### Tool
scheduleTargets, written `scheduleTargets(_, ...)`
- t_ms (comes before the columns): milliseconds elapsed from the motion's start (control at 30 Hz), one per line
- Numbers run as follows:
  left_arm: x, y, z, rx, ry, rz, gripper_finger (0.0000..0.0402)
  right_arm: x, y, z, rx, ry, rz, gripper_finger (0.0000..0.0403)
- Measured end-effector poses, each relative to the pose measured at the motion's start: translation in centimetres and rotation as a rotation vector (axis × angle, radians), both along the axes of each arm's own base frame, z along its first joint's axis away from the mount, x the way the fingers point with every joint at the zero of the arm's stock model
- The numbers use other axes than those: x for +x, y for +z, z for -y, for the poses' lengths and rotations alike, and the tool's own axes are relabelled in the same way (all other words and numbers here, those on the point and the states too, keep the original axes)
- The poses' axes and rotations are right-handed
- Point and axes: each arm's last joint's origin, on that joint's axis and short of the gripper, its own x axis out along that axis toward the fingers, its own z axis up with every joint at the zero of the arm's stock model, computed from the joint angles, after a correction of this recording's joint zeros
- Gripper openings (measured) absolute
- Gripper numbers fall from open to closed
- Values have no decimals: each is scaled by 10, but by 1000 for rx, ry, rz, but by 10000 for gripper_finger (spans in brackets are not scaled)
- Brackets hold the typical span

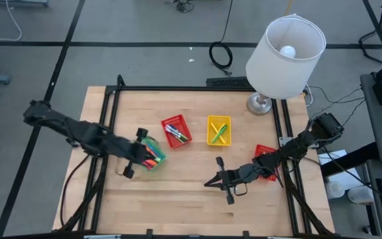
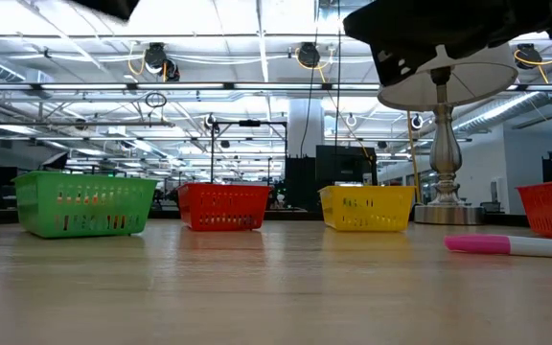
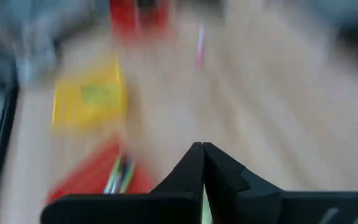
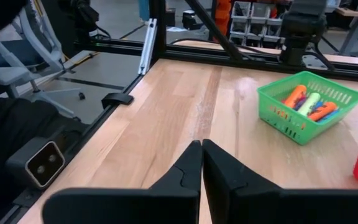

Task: Pick & Place Markers
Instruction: Put the small pink highlighter pen into the right red bin

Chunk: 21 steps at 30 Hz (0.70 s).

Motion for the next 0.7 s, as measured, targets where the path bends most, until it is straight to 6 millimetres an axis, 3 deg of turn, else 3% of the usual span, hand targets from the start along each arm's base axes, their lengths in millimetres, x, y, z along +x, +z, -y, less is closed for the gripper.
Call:
scheduleTargets(100,-16,-17,-6,-175,-54,293,18,-1,0,-1,-1,3,-3,2)
scheduleTargets(300,-41,-62,-18,-406,-65,584,5,0,0,-1,-1,-1,-2,2)
scheduleTargets(467,-58,-88,-24,-394,-91,669,4,0,0,2,-12,-69,7,2)
scheduleTargets(700,-79,-97,-34,-355,-8,687,3,2,-3,6,17,-134,-48,1)
